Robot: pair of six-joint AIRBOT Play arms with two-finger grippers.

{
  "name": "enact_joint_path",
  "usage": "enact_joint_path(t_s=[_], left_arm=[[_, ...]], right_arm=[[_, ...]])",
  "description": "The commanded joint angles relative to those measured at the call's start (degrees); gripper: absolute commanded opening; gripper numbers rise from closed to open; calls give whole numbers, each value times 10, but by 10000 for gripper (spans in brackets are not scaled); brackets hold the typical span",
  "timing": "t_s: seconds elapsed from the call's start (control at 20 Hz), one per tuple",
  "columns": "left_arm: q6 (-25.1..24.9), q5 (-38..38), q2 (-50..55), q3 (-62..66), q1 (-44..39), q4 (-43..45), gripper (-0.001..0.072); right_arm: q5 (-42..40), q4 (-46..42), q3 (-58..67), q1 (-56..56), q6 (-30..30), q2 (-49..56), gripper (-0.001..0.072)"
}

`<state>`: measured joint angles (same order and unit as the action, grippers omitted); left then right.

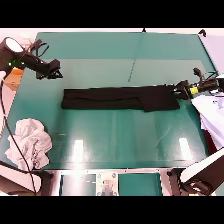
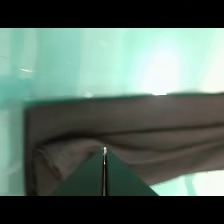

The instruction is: Fold the shirts.

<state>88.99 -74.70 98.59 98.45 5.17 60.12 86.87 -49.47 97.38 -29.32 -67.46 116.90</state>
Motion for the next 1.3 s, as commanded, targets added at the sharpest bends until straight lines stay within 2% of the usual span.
enact_joint_path(t_s=[0.0, 0.05, 0.1, 0.15, 0.35, 0.6, 0.8, 1.05, 1.25], left_arm=[[-13, -14, 0, 2, -9, -43, 27], [-17, -12, 0, 2, -19, -43, 27], [-21, -7, 1, 2, -36, -42, 27], [-21, 3, 1, 2, -54, -42, 27], [-25, 115, 11, -7, -156, -42, 27], [-25, 249, 104, -7, -320, -54, 27], [-25, 340, 168, -5, -405, -115, 27], [-25, 362, 190, -4, -436, -137, 27], [-25, 374, 194, -2, -436, -160, 27]], right_arm=[[1, -7, -2, 21, 21, 29, 623], [-9, -7, -2, 29, 21, 30, 508], [-10, -5, 0, 33, 22, 30, 168], [-10, -5, 2, 36, 22, 29, 20], [32, -4, 23, 37, 15, 6, 18], [91, 11, 36, 47, 0, -97, 18], [114, 50, 39, 73, 0, -178, 18], [116, 103, 82, 106, 0, -223, 19], [119, 108, 115, 129, -1, -226, 18]])
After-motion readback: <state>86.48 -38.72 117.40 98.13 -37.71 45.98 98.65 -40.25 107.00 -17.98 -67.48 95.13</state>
